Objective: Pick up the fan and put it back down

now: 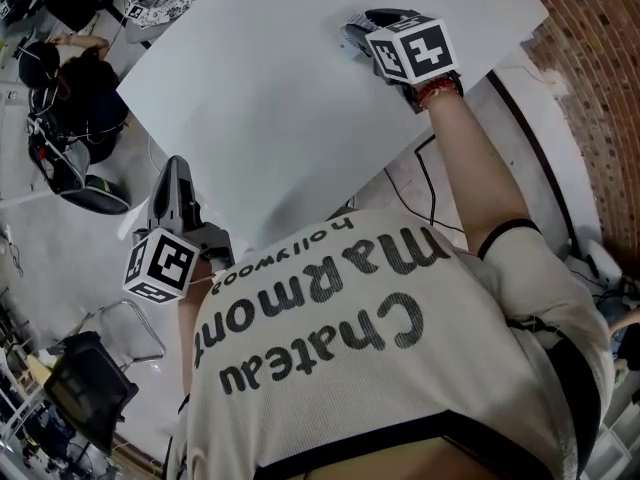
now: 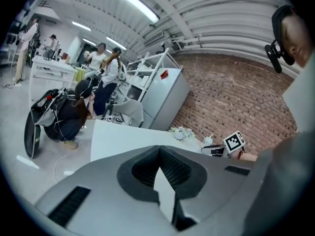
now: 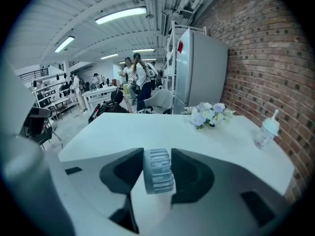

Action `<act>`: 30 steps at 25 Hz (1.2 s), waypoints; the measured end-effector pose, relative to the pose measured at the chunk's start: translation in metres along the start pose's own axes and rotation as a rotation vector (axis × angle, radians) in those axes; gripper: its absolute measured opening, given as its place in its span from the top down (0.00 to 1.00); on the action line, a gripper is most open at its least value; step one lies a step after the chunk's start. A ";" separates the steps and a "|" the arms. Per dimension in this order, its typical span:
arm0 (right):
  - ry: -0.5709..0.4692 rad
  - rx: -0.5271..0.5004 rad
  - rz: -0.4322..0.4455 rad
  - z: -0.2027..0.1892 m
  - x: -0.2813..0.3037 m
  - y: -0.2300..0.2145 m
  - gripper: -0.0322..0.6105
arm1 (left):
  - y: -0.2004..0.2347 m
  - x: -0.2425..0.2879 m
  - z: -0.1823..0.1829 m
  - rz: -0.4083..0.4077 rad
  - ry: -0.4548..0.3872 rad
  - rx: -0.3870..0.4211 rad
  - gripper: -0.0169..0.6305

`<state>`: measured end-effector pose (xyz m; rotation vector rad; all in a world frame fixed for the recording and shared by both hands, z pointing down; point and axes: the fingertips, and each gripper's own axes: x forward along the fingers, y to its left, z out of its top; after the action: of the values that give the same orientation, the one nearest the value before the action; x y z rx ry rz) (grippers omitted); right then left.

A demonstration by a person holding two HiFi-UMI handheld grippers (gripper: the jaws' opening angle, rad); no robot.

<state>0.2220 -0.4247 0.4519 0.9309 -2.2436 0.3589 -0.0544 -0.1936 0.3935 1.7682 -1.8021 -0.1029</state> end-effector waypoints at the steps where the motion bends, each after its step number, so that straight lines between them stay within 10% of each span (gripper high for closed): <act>1: 0.003 -0.002 0.000 -0.001 0.001 0.000 0.67 | -0.001 0.001 0.001 -0.002 -0.001 -0.001 0.97; 30: 0.025 -0.138 -0.021 -0.001 0.004 0.017 0.66 | -0.003 0.023 0.008 -0.040 0.003 -0.006 0.97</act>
<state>0.2081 -0.4146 0.4557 0.8718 -2.2039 0.2020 -0.0534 -0.2176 0.3940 1.7992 -1.7634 -0.1218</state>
